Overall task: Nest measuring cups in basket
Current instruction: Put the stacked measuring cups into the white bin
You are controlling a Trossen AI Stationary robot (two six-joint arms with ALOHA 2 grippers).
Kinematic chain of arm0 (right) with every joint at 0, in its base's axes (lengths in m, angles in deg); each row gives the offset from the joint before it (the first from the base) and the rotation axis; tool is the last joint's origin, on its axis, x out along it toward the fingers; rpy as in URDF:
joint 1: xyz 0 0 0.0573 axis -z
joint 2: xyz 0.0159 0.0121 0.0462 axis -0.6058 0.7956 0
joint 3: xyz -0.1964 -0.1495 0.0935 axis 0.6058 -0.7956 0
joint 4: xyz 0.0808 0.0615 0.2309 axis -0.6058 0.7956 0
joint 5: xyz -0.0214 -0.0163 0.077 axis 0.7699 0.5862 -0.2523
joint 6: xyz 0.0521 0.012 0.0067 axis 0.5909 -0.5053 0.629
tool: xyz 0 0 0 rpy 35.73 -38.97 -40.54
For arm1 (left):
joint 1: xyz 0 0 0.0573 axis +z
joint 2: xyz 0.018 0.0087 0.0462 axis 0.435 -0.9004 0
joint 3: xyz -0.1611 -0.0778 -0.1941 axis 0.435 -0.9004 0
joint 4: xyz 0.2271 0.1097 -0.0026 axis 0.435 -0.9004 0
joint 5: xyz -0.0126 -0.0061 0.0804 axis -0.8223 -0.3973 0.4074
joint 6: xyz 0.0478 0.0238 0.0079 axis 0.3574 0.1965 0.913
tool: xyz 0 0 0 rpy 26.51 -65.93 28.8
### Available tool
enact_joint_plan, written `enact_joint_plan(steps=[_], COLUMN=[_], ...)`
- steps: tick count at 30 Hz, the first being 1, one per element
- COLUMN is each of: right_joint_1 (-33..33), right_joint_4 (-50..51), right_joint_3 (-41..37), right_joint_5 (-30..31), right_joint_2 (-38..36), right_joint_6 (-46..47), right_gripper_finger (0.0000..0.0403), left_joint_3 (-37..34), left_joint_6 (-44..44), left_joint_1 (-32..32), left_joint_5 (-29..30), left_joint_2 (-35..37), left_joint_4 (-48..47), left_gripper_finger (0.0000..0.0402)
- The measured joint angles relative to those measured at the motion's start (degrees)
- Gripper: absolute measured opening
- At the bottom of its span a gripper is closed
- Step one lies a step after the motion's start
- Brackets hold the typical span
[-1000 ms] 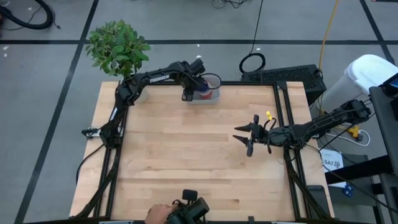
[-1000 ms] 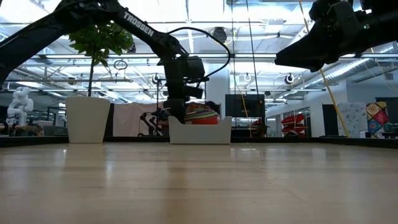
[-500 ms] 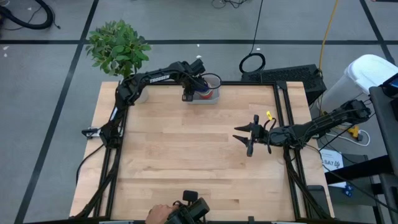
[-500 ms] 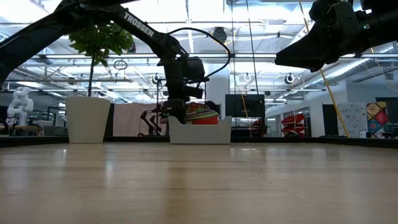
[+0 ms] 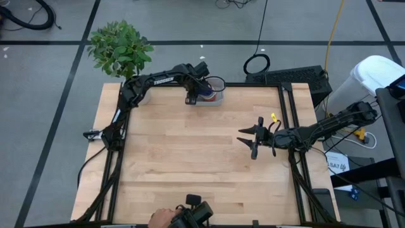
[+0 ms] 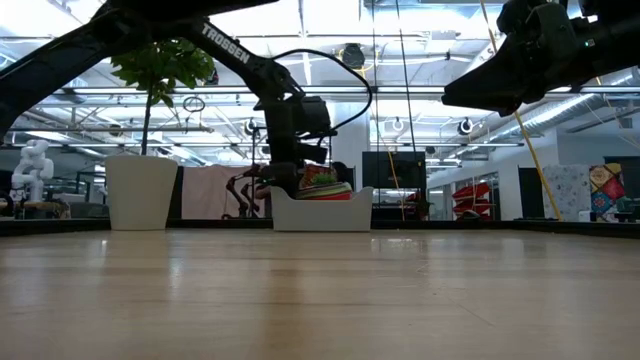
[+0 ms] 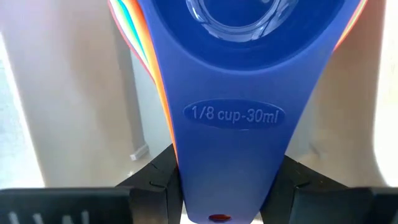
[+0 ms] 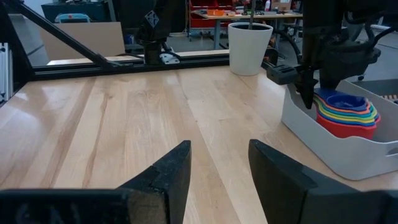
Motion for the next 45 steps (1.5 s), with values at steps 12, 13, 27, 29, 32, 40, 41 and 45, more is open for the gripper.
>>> enact_joint_plan(steps=[12,13,27,29,32,40,41,45], right_joint_1=[0.0,0.0,0.0,0.0,0.0,0.0,0.0,0.0], right_joint_4=[0.0,0.0,0.0,0.0,0.0,0.0,0.0,0.0], right_joint_3=[0.0,0.0,0.0,0.0,0.0,0.0,0.0,0.0], right_joint_5=[0.0,0.0,-0.2,-0.2,-0.2,-0.2,-0.2,-0.2], right_joint_2=[0.0,0.0,0.0,0.0,0.0,0.0,0.0,0.5], right_joint_6=[0.4,0.4,0.4,0.4,0.4,0.7,0.7,0.8], right_gripper_finger=[0.0155,0.0155,0.0155,0.0155,0.0155,0.0155,0.0155,0.0155], left_joint_3=[0.0,0.0,0.0,0.0,0.0,0.0,0.0,0.0], left_joint_6=[0.0,0.1,0.0,0.0,-0.1,-0.4,-0.5,-0.8], left_joint_1=[0.1,0.1,0.2,0.2,0.2,0.2,0.2,0.2], left_joint_5=[0.0,0.0,0.1,0.1,0.1,0.1,0.1,0.1], left_joint_2=[0.0,0.0,0.0,0.0,0.0,0.0,0.0,0.0], left_joint_4=[-1.3,-1.3,-0.2,-0.1,0.2,0.6,0.6,0.5], left_gripper_finger=[0.0145,0.0145,0.0145,0.0145,0.0145,0.0145,0.0145,0.0145])
